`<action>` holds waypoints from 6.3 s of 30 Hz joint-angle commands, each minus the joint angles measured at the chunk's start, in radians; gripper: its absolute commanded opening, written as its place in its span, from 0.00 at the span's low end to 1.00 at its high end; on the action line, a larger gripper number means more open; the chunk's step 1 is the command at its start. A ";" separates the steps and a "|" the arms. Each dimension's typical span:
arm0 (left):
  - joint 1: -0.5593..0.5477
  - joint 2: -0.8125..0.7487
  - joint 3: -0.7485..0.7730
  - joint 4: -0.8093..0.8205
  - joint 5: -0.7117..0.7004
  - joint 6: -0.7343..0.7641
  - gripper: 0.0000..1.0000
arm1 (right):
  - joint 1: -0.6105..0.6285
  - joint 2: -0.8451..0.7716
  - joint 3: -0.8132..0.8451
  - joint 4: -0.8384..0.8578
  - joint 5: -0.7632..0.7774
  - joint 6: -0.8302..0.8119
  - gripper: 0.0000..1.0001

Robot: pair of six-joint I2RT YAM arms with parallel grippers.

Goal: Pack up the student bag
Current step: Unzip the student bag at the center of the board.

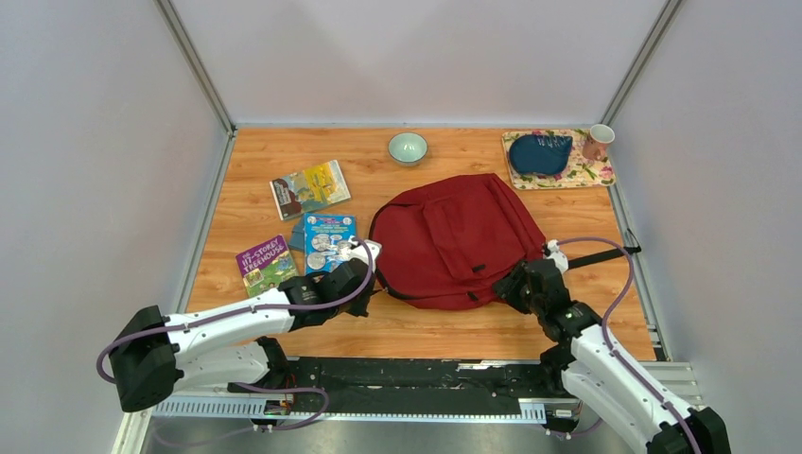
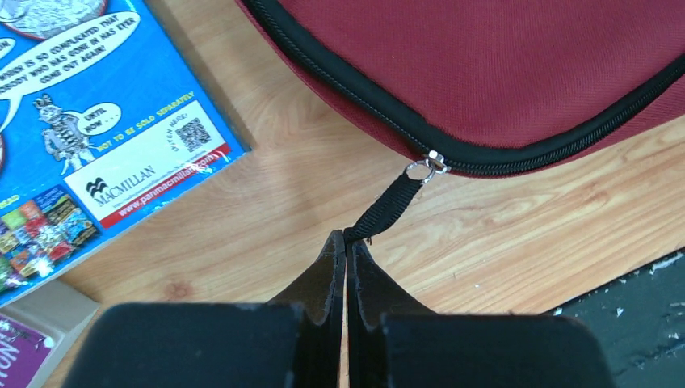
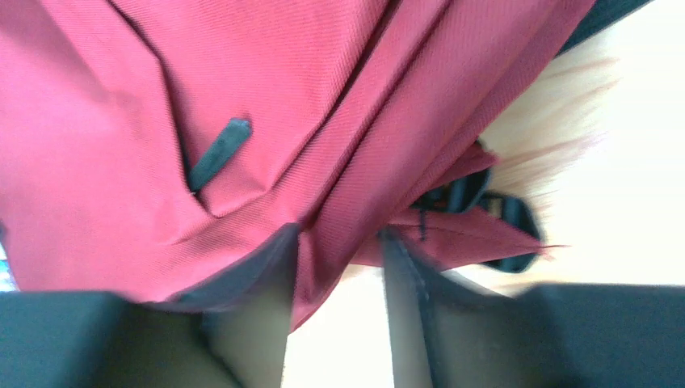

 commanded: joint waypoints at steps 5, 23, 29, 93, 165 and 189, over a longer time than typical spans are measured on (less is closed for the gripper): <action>0.009 -0.005 -0.016 0.127 0.149 0.067 0.00 | -0.024 -0.039 0.250 -0.319 0.026 -0.089 0.78; 0.011 -0.125 -0.122 0.241 0.131 0.113 0.86 | 0.098 -0.077 0.142 -0.146 -0.169 0.047 0.85; 0.011 -0.056 -0.153 0.377 0.188 0.035 0.86 | 0.147 -0.033 0.151 -0.102 -0.127 0.075 0.85; -0.044 0.071 -0.093 0.591 0.444 0.161 0.00 | 0.519 0.374 0.182 0.231 0.158 0.662 0.54; -0.181 0.179 0.111 0.317 0.318 0.099 0.00 | 0.015 0.184 0.512 -0.454 0.037 -0.137 0.93; -0.181 0.315 0.287 0.342 0.525 0.185 0.00 | 0.170 0.122 0.198 -0.034 -0.258 0.397 0.45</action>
